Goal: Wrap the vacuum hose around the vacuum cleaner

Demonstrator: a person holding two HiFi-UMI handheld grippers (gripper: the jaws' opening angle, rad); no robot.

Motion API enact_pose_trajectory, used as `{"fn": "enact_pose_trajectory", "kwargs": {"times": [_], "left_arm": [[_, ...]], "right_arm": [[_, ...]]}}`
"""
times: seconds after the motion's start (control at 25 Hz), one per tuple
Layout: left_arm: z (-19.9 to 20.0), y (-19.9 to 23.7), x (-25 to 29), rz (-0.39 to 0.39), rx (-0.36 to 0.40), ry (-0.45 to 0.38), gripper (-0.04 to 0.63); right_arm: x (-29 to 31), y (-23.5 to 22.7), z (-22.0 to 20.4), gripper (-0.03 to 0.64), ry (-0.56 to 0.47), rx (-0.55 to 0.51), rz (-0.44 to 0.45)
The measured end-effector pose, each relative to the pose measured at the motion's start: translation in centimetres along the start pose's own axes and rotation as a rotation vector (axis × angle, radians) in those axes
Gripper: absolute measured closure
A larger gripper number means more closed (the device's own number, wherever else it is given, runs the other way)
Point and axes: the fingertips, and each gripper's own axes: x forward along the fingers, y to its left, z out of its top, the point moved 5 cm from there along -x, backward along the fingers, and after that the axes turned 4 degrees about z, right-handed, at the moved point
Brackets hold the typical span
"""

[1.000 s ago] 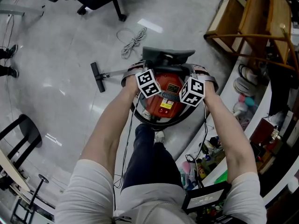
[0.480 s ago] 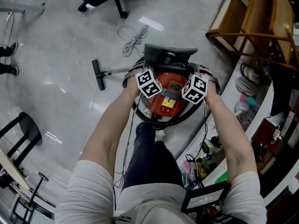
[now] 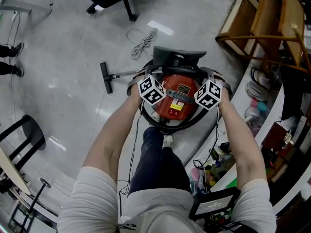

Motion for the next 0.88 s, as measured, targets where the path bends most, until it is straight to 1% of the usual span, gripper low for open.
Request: {"fn": "enact_pose_trajectory", "kwargs": {"times": [0.08,0.16,0.24,0.32,0.4,0.52,0.6,0.8,0.88], "left_arm": [[0.1,-0.2,-1.6,0.01,-0.061,-0.034,0.44],[0.4,-0.5,-3.6,0.015,-0.137,-0.077,0.44],[1.2,-0.8,-5.7,0.009,-0.219,-0.127,0.442],[2.2,-1.3,-8.1,0.005,-0.294,-0.179,0.443],[3.1,-2.2,-10.8,0.022,-0.362,-0.22,0.473],[4.1,-4.5,-15.5,0.041,-0.446,-0.257,0.527],[4.6,-6.6,-18.4,0.041,-0.47,-0.278,0.552],[6.3,-10.9,-24.7,0.059,-0.481,-0.37,0.586],[7.0,-12.7,-27.2,0.063,-0.497,-0.405,0.592]], "right_arm": [[-1.7,0.3,-0.4,0.439,-0.042,0.088,-0.01],[-3.6,0.6,-0.8,0.439,-0.092,0.211,-0.006],[-5.8,1.0,-1.1,0.44,-0.152,0.332,0.001],[-8.4,1.3,-1.1,0.44,-0.211,0.426,-0.002],[-11.5,2.1,-0.9,0.445,-0.263,0.502,-0.001],[-16.0,4.1,-1.2,0.476,-0.329,0.607,0.009],[-18.7,5.9,-1.5,0.49,-0.364,0.662,0.012],[-24.5,10.6,-1.6,0.534,-0.458,0.706,-0.02],[-26.9,12.8,-1.7,0.556,-0.503,0.736,-0.032]]}}
